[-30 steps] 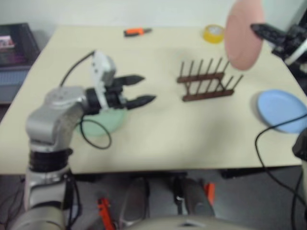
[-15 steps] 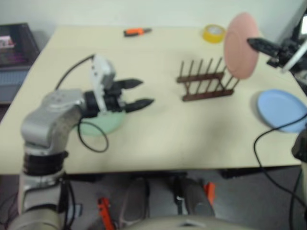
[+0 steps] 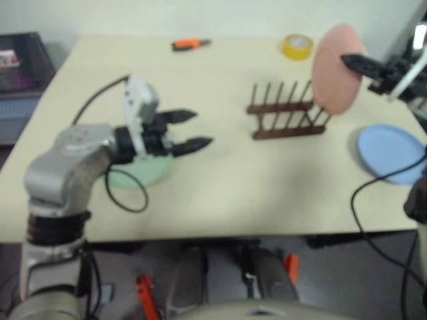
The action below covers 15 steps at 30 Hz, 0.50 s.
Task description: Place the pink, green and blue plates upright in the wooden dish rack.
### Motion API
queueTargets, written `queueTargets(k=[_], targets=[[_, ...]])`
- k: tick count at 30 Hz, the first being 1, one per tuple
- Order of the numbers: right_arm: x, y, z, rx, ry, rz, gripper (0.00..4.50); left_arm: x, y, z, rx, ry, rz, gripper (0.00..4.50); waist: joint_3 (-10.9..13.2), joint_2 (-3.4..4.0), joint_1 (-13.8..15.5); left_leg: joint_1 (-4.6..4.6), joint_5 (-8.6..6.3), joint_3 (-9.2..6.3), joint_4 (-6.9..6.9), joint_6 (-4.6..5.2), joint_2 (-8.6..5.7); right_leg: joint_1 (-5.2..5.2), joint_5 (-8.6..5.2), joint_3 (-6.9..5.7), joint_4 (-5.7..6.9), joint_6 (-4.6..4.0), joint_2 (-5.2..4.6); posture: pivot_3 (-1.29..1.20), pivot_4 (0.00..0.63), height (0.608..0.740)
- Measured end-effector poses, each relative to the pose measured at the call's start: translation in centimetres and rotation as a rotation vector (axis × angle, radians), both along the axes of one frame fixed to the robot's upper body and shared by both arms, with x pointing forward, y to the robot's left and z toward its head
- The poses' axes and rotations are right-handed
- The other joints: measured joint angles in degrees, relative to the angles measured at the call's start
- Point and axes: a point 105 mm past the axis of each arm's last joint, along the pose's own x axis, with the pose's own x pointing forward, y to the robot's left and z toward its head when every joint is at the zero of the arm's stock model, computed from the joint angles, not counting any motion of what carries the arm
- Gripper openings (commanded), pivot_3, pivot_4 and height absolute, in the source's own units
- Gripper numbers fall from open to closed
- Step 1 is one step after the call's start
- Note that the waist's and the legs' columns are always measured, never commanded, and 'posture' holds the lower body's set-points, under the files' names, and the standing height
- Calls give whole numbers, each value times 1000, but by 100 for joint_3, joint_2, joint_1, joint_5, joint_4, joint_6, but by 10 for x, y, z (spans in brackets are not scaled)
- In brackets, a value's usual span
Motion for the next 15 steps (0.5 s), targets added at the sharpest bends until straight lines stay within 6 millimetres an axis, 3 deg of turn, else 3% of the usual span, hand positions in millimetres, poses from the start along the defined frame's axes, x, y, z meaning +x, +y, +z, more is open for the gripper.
queueTargets(k=[4,9,15], targets=[[4,-4,5,-65,-39,-71,4181,0,2,0,12,-3,6,4028,1,1,-1,0,0,1,-1,0,0,-2,0,1,0,0,0,0,150,740],[6,-9,25,-282,-187,-201,4181,0,4,1,22,-4,11,4028,1,2,-1,-1,0,2,-3,0,0,-5,-2,1,-1,-2,0,0,150,740],[-9,-4,60,-384,-336,-225,4181,1,11,2,56,-13,31,4028,2,3,0,-2,0,1,-4,0,2,-8,-3,1,1,-5,0,0,150,740]])
